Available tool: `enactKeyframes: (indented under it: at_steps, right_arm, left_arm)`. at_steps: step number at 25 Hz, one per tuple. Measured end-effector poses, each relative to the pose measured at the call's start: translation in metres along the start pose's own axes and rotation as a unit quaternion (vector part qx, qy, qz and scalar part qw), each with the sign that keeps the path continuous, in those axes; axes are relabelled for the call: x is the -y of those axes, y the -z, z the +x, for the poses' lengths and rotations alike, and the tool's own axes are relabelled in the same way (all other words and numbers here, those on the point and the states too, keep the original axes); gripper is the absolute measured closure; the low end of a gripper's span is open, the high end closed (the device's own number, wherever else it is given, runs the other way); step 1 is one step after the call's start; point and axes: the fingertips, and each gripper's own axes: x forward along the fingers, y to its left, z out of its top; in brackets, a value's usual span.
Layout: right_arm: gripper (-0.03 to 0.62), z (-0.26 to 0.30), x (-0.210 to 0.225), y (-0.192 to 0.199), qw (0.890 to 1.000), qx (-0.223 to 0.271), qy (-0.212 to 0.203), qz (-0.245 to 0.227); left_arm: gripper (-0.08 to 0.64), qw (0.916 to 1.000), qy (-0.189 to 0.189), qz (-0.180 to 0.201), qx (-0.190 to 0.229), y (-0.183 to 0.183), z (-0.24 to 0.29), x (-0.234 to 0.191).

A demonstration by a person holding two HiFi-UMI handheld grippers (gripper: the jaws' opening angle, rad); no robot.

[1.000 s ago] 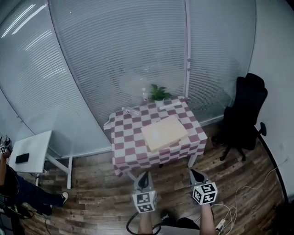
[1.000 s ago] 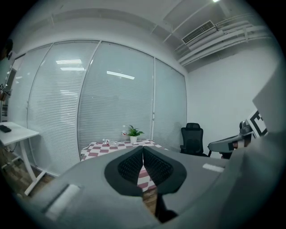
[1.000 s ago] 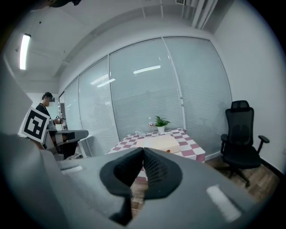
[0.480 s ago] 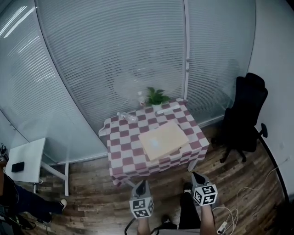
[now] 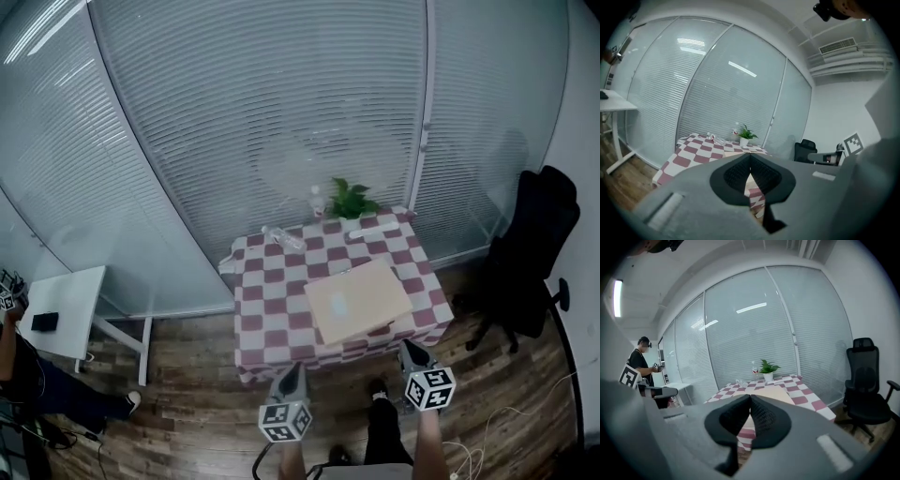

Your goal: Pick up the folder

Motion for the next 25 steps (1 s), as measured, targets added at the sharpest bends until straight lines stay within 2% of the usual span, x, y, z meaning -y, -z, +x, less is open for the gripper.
enactKeyframes:
  at_steps: [3, 6, 9, 13, 16, 19, 25]
  right_arm:
    - [0.591, 0.033, 0.010, -0.015, 1.000, 0.000, -0.017, 0.006]
    - [0.591, 0.066, 0.014, -0.033, 0.999, -0.002, -0.047, -0.012]
    - [0.591, 0.096, 0.023, -0.055, 0.997, -0.005, -0.067, -0.030]
    - [0.591, 0.125, 0.048, -0.091, 0.996, 0.006, -0.084, -0.019]
    - [0.591, 0.141, 0.064, -0.109, 0.995, 0.005, -0.096, -0.032]
    - [0.591, 0.157, 0.077, -0.123, 0.993, -0.001, -0.105, -0.063]
    - [0.591, 0.189, 0.110, -0.157, 0.991, 0.020, -0.125, -0.038]
  left_arm:
    - [0.552, 1.0000, -0.002, -0.008, 0.001, -0.009, 0.022, -0.004]
    - [0.552, 0.9998, -0.006, 0.012, 0.017, -0.027, 0.047, -0.004]
    - [0.552, 0.9985, -0.033, 0.038, 0.021, -0.047, 0.075, -0.005]
    - [0.552, 0.9963, -0.073, 0.034, 0.030, -0.070, 0.111, -0.004]
    - [0.552, 0.9944, -0.078, 0.070, 0.017, -0.078, 0.140, 0.006]
    - [0.552, 0.9946, -0.076, 0.063, 0.031, -0.092, 0.167, 0.013]
    - [0.552, 0.9932, -0.073, 0.073, 0.055, -0.118, 0.222, 0.029]
